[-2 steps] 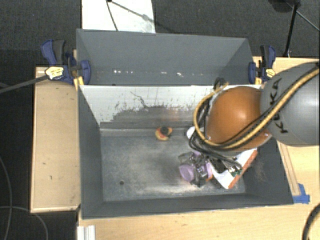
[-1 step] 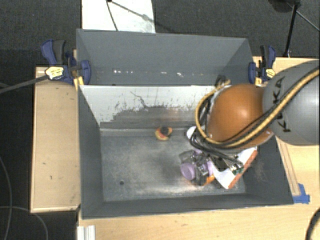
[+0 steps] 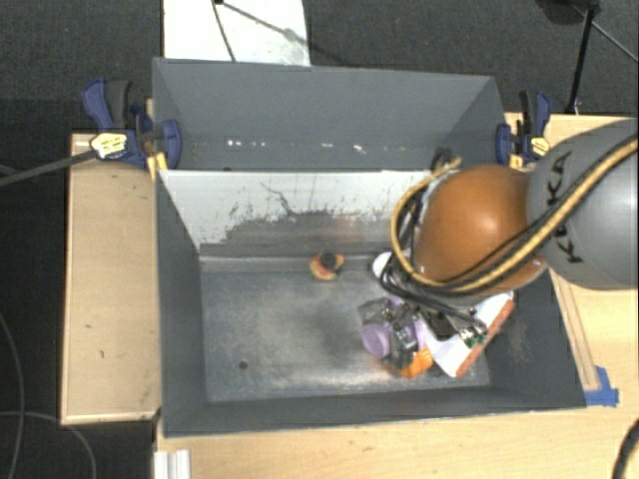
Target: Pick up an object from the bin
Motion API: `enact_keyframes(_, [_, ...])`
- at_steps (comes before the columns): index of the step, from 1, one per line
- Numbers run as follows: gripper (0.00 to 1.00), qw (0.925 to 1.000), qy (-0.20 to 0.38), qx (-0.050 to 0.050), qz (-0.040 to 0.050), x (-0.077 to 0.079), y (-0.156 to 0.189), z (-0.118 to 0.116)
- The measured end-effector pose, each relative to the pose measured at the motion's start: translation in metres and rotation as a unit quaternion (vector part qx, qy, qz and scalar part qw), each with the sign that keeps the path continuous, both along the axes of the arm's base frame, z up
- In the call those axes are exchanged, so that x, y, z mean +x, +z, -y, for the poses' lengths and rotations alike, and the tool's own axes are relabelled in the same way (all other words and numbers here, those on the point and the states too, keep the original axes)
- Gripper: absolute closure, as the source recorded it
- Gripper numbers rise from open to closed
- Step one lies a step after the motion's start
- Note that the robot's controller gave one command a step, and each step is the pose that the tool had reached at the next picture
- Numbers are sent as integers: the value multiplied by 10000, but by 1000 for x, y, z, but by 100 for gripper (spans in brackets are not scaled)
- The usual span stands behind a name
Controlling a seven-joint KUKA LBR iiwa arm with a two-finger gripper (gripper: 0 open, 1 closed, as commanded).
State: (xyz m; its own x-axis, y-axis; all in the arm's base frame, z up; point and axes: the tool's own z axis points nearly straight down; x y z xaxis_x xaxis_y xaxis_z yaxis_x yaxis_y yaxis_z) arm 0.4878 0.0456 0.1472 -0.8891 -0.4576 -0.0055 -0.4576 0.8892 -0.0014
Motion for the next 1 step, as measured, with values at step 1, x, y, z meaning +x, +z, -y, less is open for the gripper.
enact_keyframes(1, [100, 10000, -13, -1, -27, -1, 5, 0])
